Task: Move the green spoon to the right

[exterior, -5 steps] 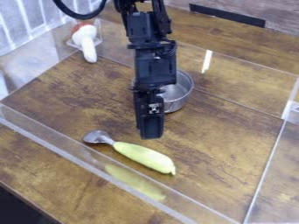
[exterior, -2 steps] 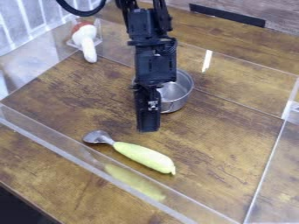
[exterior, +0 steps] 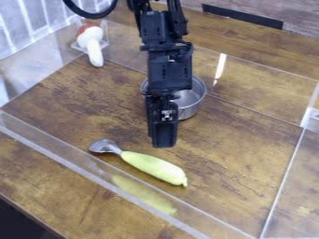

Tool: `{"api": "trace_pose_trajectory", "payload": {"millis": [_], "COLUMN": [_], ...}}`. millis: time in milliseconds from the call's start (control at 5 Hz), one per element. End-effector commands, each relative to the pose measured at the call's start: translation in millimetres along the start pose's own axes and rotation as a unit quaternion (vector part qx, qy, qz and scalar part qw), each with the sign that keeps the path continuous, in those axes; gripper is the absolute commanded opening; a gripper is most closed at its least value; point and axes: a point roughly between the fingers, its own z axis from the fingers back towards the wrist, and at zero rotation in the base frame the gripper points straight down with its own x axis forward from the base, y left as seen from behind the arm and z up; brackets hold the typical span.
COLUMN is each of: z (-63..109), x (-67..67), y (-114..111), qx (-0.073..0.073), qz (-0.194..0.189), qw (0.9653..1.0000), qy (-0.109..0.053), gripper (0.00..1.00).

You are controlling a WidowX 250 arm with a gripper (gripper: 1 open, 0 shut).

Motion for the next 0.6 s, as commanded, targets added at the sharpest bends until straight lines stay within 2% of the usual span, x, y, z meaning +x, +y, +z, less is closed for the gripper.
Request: {"api": "trace_pose_trajectory", "payload": {"millis": [0,200,400], "z": [13.6,15.9,15.9], "x": [2.2,1.6,1.4], "y": [-4.7,-7.2,-7.9], "qx": [0.028,0.031,0.034], "qz": [-0.015,-0.018,-0.019], "qw": [0.9995,0.9994,0.9992], "qy": [0.000,0.001,0.004], "gripper": [1.00,0.00,0.00]}}
